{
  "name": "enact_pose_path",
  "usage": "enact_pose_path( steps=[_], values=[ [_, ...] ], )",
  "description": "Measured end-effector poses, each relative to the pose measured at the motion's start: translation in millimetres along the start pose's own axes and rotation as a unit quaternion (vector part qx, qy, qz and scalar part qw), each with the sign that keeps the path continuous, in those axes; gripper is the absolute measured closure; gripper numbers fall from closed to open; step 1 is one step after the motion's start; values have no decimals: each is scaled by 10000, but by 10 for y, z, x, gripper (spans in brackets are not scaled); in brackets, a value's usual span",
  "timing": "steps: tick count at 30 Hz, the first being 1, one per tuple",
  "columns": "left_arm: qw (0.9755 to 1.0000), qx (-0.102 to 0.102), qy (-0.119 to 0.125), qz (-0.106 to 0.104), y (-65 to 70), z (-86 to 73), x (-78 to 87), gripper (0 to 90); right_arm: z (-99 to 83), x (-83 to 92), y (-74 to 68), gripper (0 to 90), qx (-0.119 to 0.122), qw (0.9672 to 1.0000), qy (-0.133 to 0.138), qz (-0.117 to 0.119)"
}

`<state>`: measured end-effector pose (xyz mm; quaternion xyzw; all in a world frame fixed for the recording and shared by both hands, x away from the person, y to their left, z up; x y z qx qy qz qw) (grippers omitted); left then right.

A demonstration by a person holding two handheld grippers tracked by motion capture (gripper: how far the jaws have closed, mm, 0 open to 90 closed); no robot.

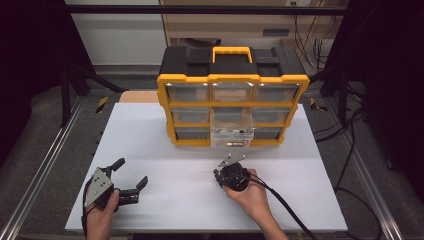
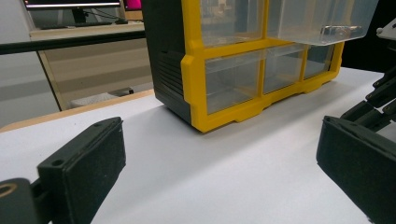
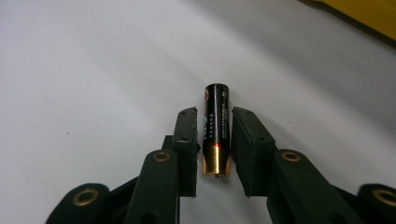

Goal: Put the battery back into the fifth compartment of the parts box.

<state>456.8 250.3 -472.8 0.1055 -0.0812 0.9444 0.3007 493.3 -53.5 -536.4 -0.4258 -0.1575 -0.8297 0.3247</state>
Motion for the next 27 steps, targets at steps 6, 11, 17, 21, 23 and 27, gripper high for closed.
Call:
enact_pose_path(
  steps=[6,11,17,21,23,27],
  values=[
    [10000,-9,-13,-9,4,-2,-7,13,-10,-11,2,761,48,10000,-27,-26],
    [10000,-24,-25,-14,7,-4,-9,13,-12,-11,-4,767,51,10000,-15,-30],
    [10000,-8,-52,11,-7,-16,-5,13,-11,97,19,767,169,9996,152,-174],
    [10000,0,-26,15,-5,-7,5,13,-50,245,61,767,267,9989,208,-331],
    [10000,4,-28,17,-3,-7,9,13,-75,343,126,768,291,9982,250,-457],
    [10000,0,-26,12,-1,-5,12,13,-110,534,242,768,107,9974,445,-551]
  ],
)
Point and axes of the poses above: each handheld gripper's, and its own axes: x roughly backward along the jaws, z roughly out of its top, y roughly to its right, the point moved 7 cm from there along -x, roughly forward along the jaws, and after that the axes turned 6 degrees about -y, right-handed, at the moved point
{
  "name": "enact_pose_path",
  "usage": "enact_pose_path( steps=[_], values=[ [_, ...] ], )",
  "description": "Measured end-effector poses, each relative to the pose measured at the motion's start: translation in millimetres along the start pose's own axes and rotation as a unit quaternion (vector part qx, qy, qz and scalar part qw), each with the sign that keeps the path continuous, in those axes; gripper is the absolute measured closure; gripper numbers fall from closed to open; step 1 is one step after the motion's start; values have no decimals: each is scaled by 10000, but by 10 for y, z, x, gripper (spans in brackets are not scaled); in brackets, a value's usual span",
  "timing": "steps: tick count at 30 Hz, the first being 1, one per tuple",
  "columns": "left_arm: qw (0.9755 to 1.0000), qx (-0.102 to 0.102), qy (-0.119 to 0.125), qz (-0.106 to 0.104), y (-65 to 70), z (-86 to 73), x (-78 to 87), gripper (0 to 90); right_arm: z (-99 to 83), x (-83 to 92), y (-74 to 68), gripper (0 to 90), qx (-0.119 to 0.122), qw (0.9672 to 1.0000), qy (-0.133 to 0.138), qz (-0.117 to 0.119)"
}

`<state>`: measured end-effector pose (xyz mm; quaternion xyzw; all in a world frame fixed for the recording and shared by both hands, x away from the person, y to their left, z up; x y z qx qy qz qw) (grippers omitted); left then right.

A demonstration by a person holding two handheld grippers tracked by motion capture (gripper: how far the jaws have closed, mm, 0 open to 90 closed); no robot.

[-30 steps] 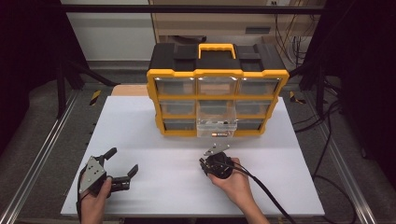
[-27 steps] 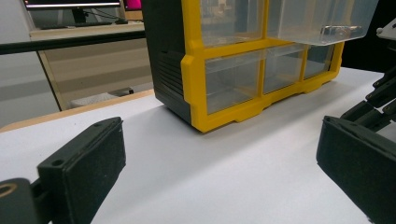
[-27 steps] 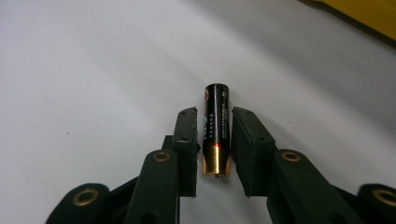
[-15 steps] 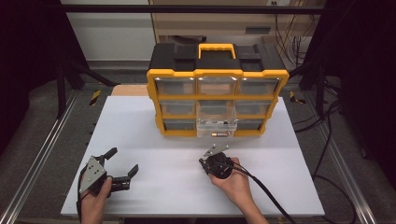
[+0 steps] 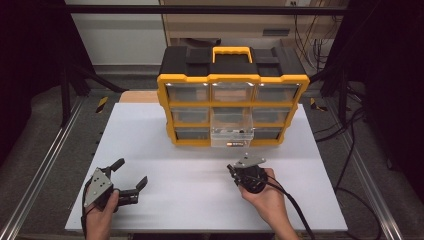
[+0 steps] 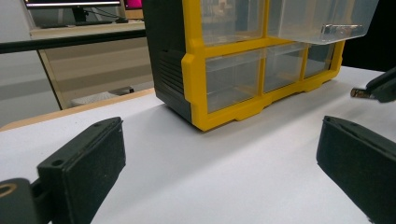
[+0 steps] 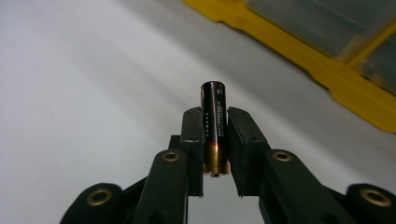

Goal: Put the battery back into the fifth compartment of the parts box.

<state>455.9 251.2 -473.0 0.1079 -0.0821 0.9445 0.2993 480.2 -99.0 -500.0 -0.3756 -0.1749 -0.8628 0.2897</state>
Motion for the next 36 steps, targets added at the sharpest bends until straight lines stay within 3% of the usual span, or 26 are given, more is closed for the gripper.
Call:
enact_pose_path(
  steps=[8,13,17,21,36],
  values=[
    [10000,-1,-32,31,-4,-10,2,13,-110,243,191,768,-132,9995,232,-181],
    [10000,-11,-42,18,0,-13,-9,13,-87,430,320,768,-344,9974,595,-195],
    [10000,16,-23,26,-14,-9,2,13,-73,522,398,768,-439,9961,695,-308],
    [10000,46,11,27,-24,-3,15,13,-10,649,464,768,-553,9948,779,-345],
    [10000,63,30,37,-42,2,26,13,331,1156,722,768,-497,9887,1228,-704]
  ],
)
Point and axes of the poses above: each handheld gripper's, and its own axes: x roughly backward along the jaws, z roughly out of its top, y roughly to its right, the point moved 7 cm from there along -x, roughly forward along the jaws, and after that the axes turned 6 degrees about -y, right-handed, at the moved point
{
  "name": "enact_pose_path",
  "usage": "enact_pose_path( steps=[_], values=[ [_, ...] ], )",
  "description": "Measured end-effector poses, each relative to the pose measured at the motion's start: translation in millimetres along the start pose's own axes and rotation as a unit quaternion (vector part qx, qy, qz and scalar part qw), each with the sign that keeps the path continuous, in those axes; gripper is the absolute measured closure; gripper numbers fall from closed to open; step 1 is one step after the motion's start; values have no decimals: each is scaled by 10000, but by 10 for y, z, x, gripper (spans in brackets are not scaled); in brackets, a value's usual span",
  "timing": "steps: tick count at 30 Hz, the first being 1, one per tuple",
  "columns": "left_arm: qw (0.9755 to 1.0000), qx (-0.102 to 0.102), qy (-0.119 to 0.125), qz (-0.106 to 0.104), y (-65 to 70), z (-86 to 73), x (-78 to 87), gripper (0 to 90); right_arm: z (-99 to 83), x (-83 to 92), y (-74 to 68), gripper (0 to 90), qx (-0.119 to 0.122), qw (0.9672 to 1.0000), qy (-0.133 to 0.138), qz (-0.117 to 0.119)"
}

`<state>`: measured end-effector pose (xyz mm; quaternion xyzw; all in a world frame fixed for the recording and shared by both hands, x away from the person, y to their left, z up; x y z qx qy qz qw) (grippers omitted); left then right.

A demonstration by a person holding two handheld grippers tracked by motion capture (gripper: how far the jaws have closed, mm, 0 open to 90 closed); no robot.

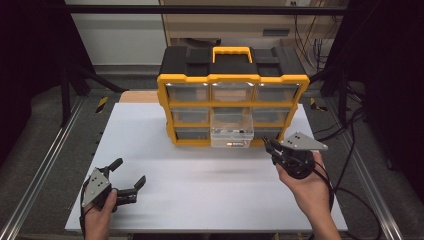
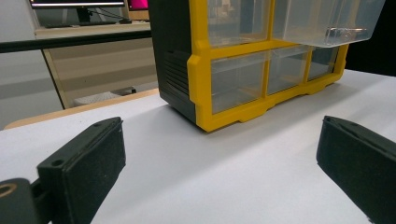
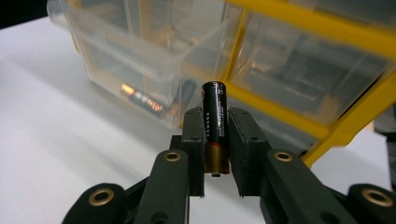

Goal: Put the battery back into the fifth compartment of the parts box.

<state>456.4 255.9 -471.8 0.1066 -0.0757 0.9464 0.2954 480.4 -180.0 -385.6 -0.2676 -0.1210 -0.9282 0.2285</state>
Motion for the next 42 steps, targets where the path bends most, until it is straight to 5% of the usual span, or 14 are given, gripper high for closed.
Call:
enact_pose_path(
  steps=[11,18,42],
  values=[
    [10000,-4,-8,8,-8,-3,-1,13,556,178,19,768,306,9988,363,-122],
    [10000,0,1,-1,-7,-1,-1,13,812,147,-49,768,502,9978,411,-104],
    [10000,62,66,31,-41,11,13,10,1023,-202,-233,768,498,9976,233,411]
  ],
)
Point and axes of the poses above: each handheld gripper's, and its own axes: x roughly backward along the jaws, z roughly out of its top, y roughly to its right, the point moved 7 cm from there along -x, roughly forward along the jaws, and after that the axes turned 6 degrees about -y, right-handed, at the moved point
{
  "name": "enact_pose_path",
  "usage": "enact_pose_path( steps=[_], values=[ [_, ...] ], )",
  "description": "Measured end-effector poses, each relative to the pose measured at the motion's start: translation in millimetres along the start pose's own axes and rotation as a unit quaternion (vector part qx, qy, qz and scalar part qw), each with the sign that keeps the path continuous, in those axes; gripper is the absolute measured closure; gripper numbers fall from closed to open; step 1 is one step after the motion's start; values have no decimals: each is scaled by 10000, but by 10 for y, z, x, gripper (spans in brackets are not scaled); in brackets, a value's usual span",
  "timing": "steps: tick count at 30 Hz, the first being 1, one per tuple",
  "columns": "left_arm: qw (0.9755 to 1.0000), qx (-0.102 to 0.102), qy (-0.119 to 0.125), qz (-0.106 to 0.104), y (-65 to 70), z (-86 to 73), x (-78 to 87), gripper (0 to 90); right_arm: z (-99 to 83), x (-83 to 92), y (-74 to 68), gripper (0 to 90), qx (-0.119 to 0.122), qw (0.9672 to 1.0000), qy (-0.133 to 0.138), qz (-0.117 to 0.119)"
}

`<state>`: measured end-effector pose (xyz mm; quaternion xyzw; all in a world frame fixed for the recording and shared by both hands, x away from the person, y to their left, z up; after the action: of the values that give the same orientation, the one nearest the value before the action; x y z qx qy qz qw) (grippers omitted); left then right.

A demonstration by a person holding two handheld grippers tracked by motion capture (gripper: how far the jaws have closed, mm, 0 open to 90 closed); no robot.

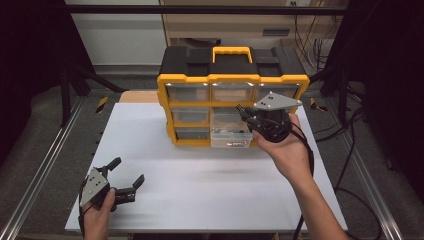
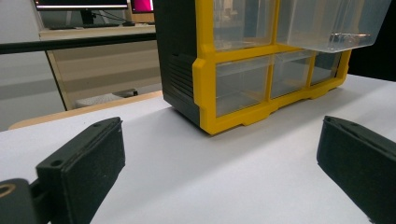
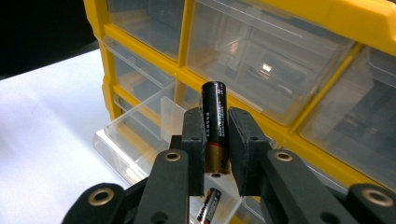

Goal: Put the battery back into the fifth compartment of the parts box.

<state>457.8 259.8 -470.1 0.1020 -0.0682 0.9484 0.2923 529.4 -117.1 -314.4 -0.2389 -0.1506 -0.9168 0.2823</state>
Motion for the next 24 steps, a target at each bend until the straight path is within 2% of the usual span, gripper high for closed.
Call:
enact_pose_path(
  steps=[14,16,17,19,24],
  values=[
    [10000,39,28,14,-17,3,13,10,106,-165,-73,767,115,9998,-146,84],
    [10000,35,16,12,-17,0,8,10,98,-198,-80,765,110,9996,-210,151],
    [10000,37,18,14,-18,1,10,10,90,-215,-93,751,106,9993,-243,260],
    [10000,36,31,21,-22,5,15,10,97,-220,-90,713,82,9995,-169,253],
    [10000,62,46,29,-28,8,17,10,118,-183,-64,694,-5,9996,-99,265]
  ],
)
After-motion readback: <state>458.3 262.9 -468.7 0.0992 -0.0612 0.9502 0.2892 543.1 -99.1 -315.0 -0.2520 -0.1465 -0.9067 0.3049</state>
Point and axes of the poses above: each handheld gripper's, and its own axes: x roughly backward along the jaws, z roughly out of its top, y roughly to its right, the point moved 7 cm from there along -x, roughly forward along the jaws, and after that the axes turned 6 degrees about -y, right-handed, at the moved point
